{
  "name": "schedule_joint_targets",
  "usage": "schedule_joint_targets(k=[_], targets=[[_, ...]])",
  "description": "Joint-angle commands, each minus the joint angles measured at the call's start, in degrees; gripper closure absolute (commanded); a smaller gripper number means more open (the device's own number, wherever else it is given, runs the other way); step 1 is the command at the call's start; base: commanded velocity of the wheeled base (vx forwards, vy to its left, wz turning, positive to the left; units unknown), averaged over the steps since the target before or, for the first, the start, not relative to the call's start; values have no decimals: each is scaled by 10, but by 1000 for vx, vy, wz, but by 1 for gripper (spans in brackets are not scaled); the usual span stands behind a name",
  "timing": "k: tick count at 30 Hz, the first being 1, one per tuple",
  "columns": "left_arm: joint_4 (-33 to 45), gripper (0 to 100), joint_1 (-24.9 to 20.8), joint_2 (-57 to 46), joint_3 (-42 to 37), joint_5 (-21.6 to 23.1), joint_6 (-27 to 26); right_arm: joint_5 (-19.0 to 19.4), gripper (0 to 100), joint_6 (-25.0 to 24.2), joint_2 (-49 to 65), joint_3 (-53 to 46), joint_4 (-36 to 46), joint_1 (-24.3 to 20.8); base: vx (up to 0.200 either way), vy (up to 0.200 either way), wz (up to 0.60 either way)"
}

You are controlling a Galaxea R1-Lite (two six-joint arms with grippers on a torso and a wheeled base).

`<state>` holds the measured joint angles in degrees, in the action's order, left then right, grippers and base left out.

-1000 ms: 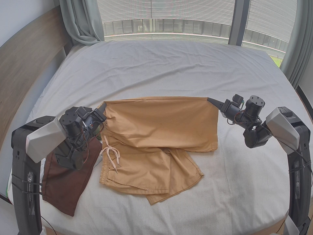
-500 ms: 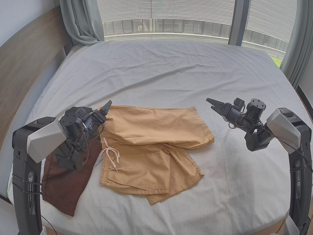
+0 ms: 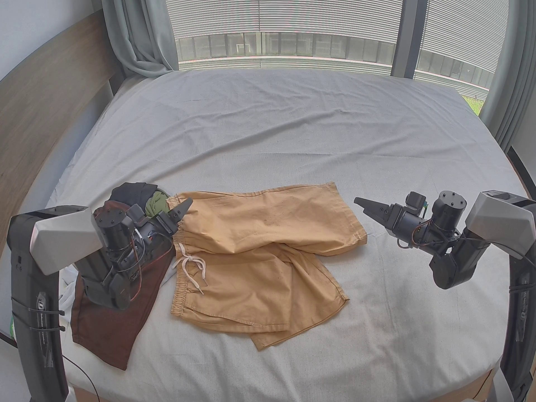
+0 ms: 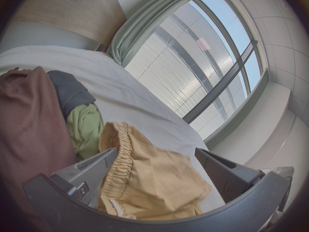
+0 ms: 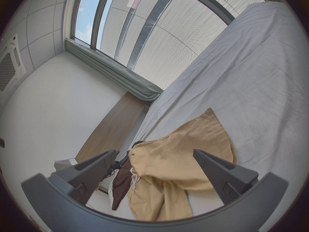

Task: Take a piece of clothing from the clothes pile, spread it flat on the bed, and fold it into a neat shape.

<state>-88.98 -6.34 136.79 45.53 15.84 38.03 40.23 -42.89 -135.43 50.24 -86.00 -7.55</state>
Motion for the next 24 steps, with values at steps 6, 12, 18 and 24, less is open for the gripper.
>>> schedule_joint_targets(k=[6,12,18,24], targets=[[-1,0,23,-116,-143,53,-38,0,0,61,75,-138,-21,-33,0,0,0],[-1,0,20,-137,-185,88,-83,0,0,101,80,-186,-21,-38,0,0,0],[-1,0,20,-116,-229,133,-151,0,0,119,68,-194,-19,-37,0,0,0],[-1,0,19,-88,-237,159,-209,0,0,119,37,-204,-14,-33,0,0,0]])
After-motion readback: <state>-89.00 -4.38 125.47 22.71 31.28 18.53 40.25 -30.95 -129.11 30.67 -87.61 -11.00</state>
